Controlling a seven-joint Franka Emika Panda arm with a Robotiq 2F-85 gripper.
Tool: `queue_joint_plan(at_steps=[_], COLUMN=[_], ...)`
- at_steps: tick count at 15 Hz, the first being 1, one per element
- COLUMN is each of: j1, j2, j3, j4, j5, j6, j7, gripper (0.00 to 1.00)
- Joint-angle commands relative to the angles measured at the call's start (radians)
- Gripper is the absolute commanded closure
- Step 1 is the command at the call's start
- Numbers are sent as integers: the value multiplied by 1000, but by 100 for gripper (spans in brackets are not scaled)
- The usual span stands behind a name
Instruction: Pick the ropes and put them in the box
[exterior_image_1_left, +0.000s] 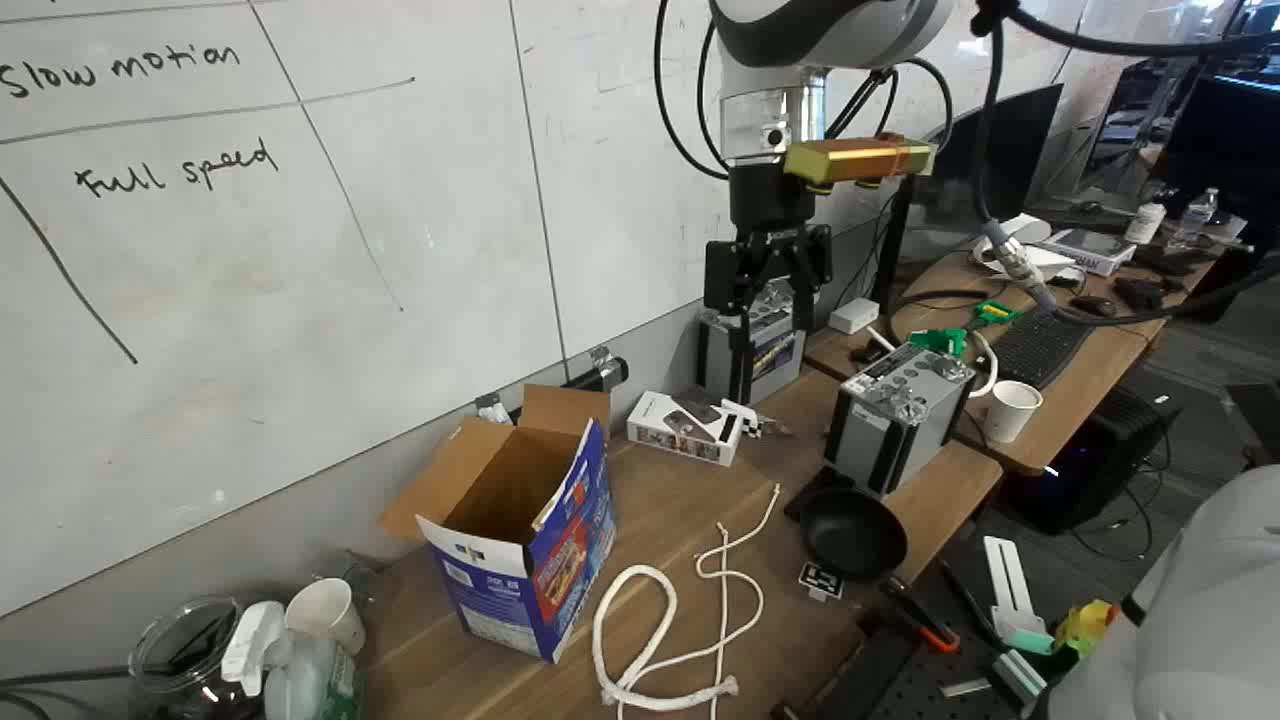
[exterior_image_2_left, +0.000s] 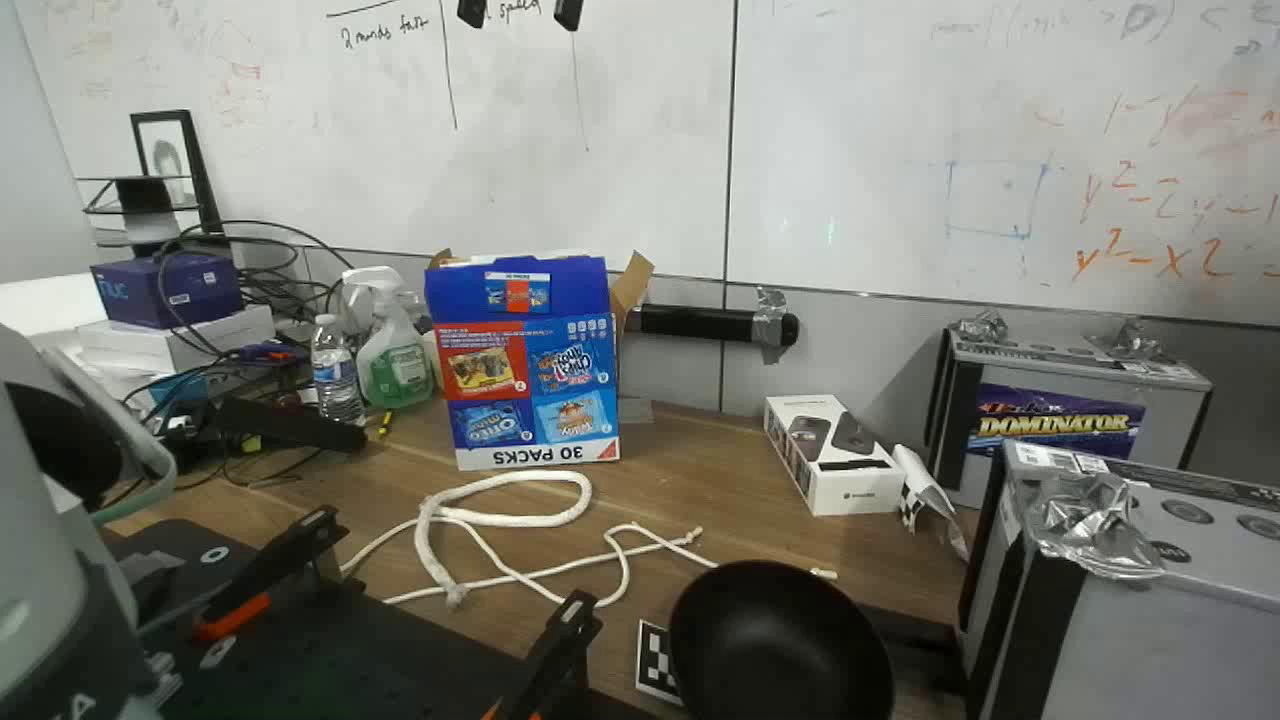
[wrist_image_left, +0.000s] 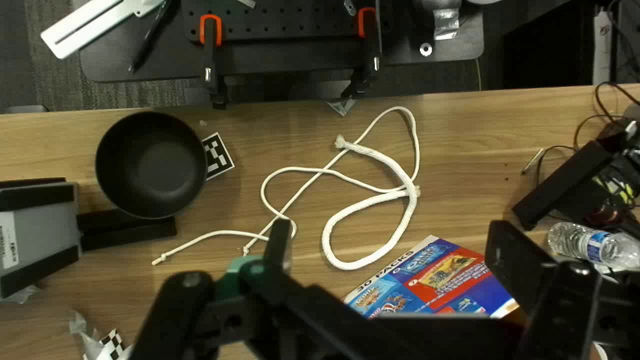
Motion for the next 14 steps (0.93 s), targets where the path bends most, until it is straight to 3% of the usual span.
queue_joint_plan(at_steps=[1, 9, 14], j1=[-7, -3, 11], j2=[0, -6, -28], j3=[6, 18, 56], j4=[5, -22, -178], j5=[2, -21, -69], j6=[-2, 30, 239], j7=[-2, -7, -23], gripper=[0, 0, 0])
